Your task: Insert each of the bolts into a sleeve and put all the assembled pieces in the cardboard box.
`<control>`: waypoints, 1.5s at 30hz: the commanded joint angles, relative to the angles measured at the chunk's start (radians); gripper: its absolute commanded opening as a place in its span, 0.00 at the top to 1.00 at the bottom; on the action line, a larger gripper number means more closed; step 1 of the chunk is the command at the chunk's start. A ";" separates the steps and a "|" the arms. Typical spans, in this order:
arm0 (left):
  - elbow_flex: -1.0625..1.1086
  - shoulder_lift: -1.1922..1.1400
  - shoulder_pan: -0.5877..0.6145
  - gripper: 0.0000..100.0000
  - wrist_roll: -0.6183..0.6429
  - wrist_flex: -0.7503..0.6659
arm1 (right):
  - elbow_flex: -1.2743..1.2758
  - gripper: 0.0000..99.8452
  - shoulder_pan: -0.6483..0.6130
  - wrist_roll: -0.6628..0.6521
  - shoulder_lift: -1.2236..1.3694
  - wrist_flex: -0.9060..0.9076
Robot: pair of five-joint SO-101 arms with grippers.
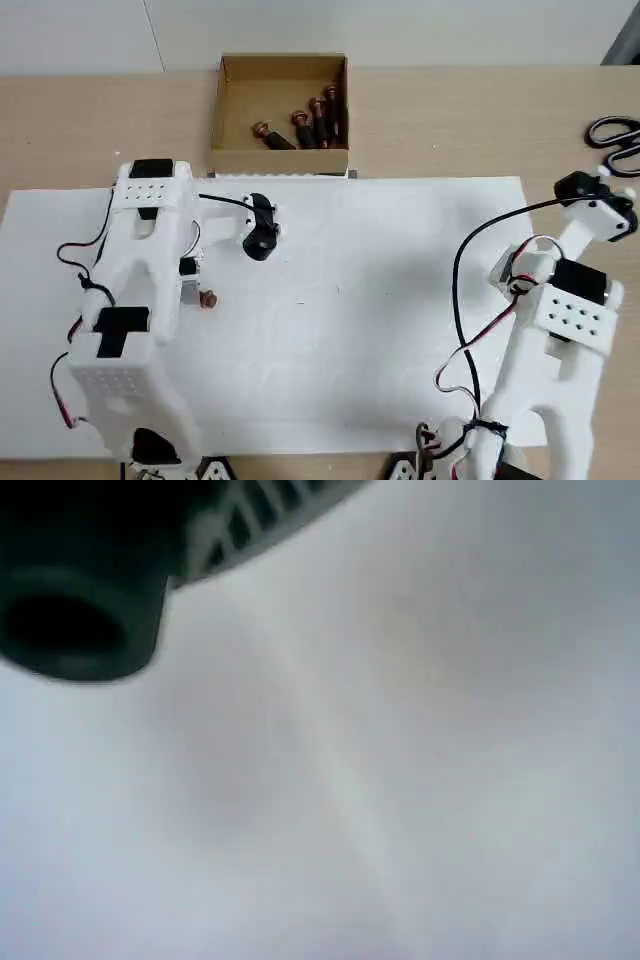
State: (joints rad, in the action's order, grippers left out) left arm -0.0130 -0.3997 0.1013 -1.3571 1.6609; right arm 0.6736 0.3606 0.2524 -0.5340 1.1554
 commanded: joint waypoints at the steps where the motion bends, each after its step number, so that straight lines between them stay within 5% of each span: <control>1: -0.041 -0.020 -0.003 0.90 -0.443 0.014 | -0.014 1.00 0.008 -0.008 -0.041 -0.012; 21: -0.137 -0.035 -0.043 0.99 -0.393 0.092 | -0.044 1.00 0.007 -0.006 -0.044 0.010; 29: -0.134 0.204 -0.071 0.99 -0.288 0.092 | -0.218 1.00 -0.099 -0.006 -0.044 0.191; 36: -0.119 0.374 -0.137 0.99 0.049 0.078 | -0.341 1.00 -0.302 -0.005 -0.068 0.371; 45: -0.120 0.647 -0.207 0.99 0.723 0.041 | -0.361 1.00 -0.518 -0.009 -0.315 0.475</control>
State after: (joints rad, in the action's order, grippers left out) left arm -0.1250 0.1158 -0.0813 -0.8800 1.7208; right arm 0.3575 -0.0951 0.2524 -0.7748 1.6111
